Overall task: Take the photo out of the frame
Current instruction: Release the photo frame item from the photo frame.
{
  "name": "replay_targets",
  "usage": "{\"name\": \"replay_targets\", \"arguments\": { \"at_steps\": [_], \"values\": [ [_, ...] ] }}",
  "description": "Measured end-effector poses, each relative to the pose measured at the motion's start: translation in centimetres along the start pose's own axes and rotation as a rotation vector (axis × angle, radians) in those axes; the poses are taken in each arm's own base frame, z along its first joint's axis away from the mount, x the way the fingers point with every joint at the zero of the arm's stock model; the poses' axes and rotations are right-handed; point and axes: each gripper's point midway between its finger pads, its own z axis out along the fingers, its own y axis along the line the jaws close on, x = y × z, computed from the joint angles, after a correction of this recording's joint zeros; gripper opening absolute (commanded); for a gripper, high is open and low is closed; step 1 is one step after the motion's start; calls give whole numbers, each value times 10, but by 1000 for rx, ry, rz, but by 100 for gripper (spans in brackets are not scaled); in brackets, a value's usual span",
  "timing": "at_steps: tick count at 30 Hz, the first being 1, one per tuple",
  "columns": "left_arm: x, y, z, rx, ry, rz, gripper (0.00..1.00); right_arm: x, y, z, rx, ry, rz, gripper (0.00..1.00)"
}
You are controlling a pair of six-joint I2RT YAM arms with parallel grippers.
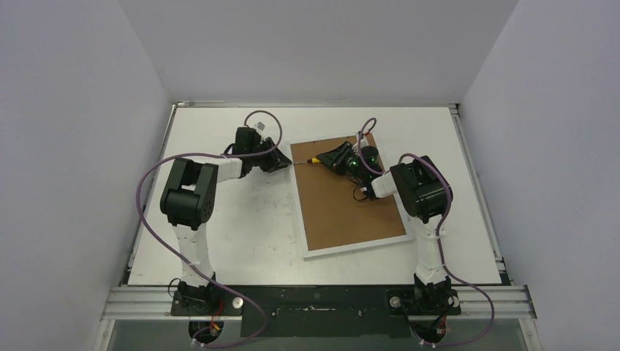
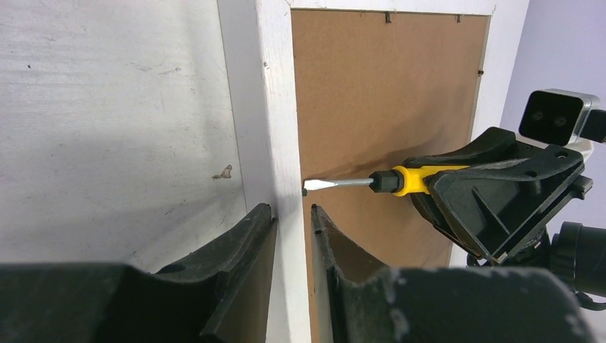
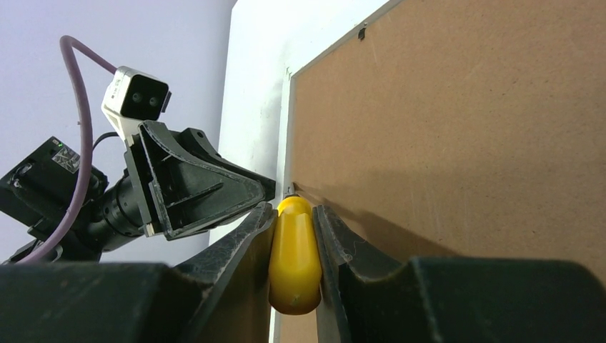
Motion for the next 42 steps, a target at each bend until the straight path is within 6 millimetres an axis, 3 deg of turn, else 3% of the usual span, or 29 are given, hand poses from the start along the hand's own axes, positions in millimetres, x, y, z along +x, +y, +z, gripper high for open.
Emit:
{"name": "replay_targets", "arguments": {
  "at_steps": [42],
  "values": [
    [-1,4,6,4,15,-7,20,1,-5,-5,-9,22,43,5]
  ]
}}
